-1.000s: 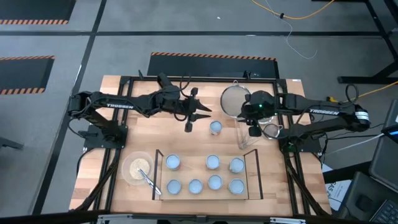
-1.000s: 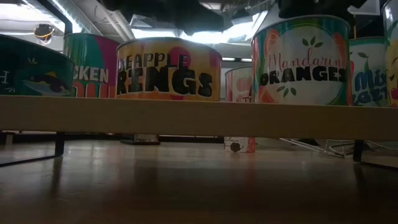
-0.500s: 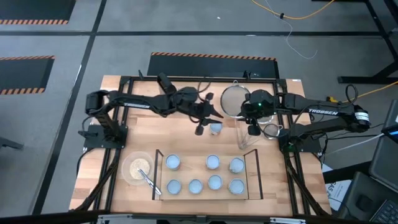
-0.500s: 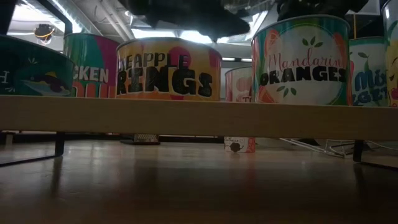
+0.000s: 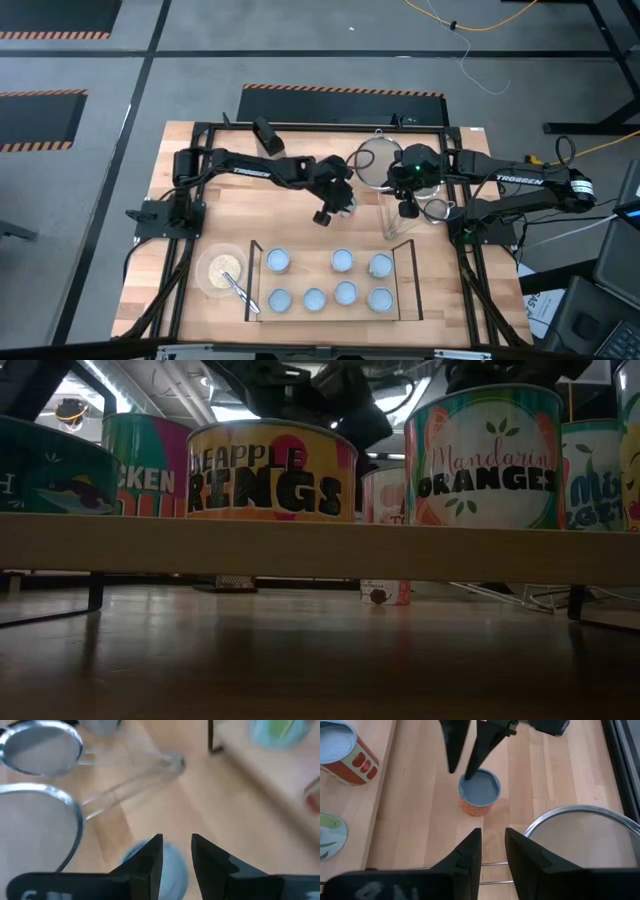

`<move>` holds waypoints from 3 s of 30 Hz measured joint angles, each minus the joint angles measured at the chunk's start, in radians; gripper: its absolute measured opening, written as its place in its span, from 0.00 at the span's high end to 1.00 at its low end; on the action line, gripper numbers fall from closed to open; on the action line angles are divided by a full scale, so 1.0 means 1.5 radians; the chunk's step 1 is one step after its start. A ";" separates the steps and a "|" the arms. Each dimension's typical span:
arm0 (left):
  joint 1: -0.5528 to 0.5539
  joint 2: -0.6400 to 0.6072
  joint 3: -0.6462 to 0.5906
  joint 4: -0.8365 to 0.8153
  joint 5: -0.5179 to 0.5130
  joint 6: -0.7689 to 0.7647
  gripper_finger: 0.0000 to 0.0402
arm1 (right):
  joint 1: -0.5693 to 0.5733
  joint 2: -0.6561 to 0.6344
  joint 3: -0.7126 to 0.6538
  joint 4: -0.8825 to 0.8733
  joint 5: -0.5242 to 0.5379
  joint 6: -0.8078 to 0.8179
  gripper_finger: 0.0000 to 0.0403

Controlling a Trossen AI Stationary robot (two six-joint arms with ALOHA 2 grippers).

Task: Pick and place cans onto a shelf
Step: Put the canned diced tomatoes on the shelf

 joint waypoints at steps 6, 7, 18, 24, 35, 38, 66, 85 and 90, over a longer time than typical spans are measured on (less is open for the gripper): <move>0.000 0.003 0.001 -0.077 -0.095 0.096 0.76 | 0.000 0.000 0.000 0.000 0.000 0.000 0.78; 0.000 0.003 0.001 -0.083 -0.103 0.106 0.76 | 0.000 0.000 0.000 0.000 0.000 0.000 0.78; 0.000 0.027 0.003 -0.077 -0.064 0.125 0.76 | 0.000 0.000 0.000 0.000 0.000 0.001 0.78; 0.000 0.030 0.001 -0.084 -0.073 0.122 0.77 | 0.000 0.001 0.000 0.000 0.000 0.001 0.78; 0.000 0.030 0.000 -0.092 -0.102 0.107 0.93 | 0.000 0.001 0.000 0.000 0.000 0.001 0.78; 0.000 0.030 0.000 -0.092 -0.103 0.105 0.98 | 0.000 0.001 0.000 0.000 0.000 0.001 0.78; -0.123 -0.237 0.000 -0.231 -0.205 -0.195 1.00 | 0.001 0.000 0.000 0.001 0.000 0.001 0.78; -0.367 -0.246 -0.001 -0.314 -0.323 -0.485 1.00 | 0.002 0.000 0.000 0.005 -0.012 0.004 0.78; -0.395 -0.199 -0.001 -0.307 -0.342 -0.523 1.00 | 0.002 0.000 0.000 0.005 -0.012 0.004 0.78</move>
